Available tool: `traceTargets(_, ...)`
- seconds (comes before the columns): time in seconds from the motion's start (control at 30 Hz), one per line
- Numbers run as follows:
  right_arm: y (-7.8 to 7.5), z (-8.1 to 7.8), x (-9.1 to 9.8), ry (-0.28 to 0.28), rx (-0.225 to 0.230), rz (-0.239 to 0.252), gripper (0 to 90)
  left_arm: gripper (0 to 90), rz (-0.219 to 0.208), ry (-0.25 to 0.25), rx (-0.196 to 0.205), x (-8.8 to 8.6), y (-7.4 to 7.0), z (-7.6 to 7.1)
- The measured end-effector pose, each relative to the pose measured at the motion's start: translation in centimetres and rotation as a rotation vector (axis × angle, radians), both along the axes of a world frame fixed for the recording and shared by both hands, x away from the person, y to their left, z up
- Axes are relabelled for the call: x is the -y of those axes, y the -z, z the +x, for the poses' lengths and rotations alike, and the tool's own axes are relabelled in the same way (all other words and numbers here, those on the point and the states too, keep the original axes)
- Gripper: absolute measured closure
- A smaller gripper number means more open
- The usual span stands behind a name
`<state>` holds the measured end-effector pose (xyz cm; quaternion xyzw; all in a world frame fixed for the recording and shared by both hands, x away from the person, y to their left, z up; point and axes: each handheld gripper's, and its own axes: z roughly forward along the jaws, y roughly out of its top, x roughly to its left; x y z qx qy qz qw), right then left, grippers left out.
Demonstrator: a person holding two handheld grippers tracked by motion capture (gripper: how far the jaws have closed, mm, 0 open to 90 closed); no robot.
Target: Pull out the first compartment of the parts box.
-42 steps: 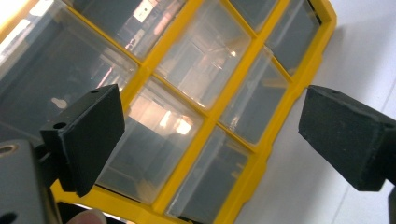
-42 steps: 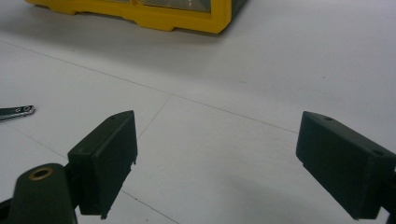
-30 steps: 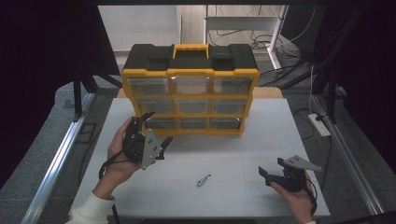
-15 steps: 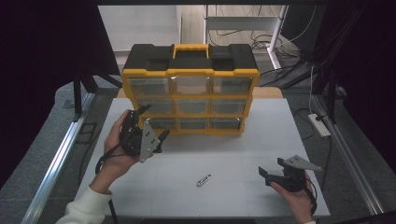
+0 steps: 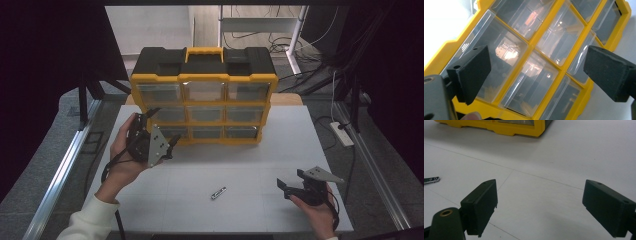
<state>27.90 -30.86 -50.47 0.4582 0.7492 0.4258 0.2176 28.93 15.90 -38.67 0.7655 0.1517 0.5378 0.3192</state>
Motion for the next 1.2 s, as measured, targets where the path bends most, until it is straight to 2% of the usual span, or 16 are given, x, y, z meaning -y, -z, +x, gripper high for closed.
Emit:
traceTargets(0.7,0.0,0.0,0.0,0.003,-0.005,-0.003,13.4,8.0,0.003,-0.025,0.002,-0.2,-0.5,0.7)
traceTargets(0.73,0.0,0.0,0.0,0.004,-0.006,-0.001,13.4,7.9,0.014,-0.025,0.004,-0.2,-0.5,0.7)
traceTargets(0.87,0.1,0.0,0.0,0.004,-0.008,-0.001,13.4,8.1,0.012,-0.027,0.002,-0.2,-0.5,0.9)
traceTargets(0.97,0.1,0.1,0.0,0.003,-0.008,-0.003,13.4,8.0,0.034,-0.029,0.004,0.0,-0.5,1.1)
traceTargets(1.2,0.1,0.0,0.0,0.003,-0.009,-0.002,13.4,8.0,0.033,-0.032,0.008,0.0,-0.7,1.2)
